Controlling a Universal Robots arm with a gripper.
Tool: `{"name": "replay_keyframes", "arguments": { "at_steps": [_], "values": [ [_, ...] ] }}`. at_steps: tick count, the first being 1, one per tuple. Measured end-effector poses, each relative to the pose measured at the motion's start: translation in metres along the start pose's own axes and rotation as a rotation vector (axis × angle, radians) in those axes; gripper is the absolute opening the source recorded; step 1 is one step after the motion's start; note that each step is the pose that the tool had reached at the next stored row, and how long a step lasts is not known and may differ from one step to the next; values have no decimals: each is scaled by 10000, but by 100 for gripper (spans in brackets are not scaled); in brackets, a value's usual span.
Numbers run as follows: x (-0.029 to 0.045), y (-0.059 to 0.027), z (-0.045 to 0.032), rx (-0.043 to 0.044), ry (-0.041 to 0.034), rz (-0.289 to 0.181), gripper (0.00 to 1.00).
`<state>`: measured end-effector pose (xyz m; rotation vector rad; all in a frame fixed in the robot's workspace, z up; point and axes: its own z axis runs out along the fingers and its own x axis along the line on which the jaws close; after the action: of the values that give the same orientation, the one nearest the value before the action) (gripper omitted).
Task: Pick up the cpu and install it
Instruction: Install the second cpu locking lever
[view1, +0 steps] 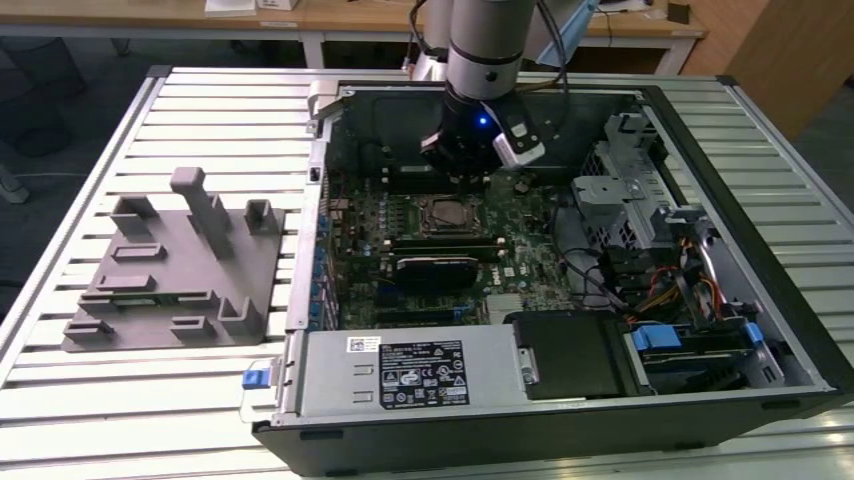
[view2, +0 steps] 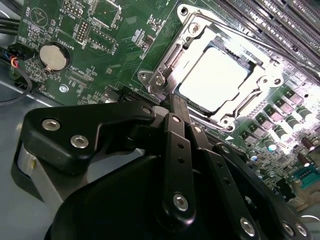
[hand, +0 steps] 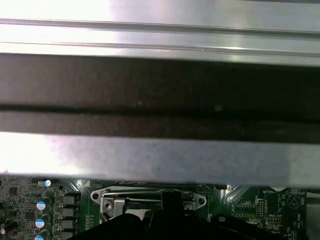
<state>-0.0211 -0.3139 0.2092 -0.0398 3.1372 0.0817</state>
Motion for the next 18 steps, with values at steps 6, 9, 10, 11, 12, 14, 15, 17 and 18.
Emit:
{"name": "replay_keyframes", "arguments": {
  "at_steps": [6, 9, 10, 11, 12, 14, 15, 17, 18],
  "values": [
    [2, -52, -3, 0, 0, 0, 11],
    [2, -92, -5, 0, 0, 0, 11],
    [3, -107, -6, 0, 0, 0, 11],
    [3, -122, -6, 0, 0, 0, 11],
    [3, -136, -7, -1, -1, 0, 11],
    [4, -146, -12, 2, 1, 0, 11],
    [4, -146, -21, 2, 1, 2, 11],
    [4, -145, -54, 0, 0, 1, 11],
    [3, -144, -77, 0, -1, 0, 11]
  ]
}}
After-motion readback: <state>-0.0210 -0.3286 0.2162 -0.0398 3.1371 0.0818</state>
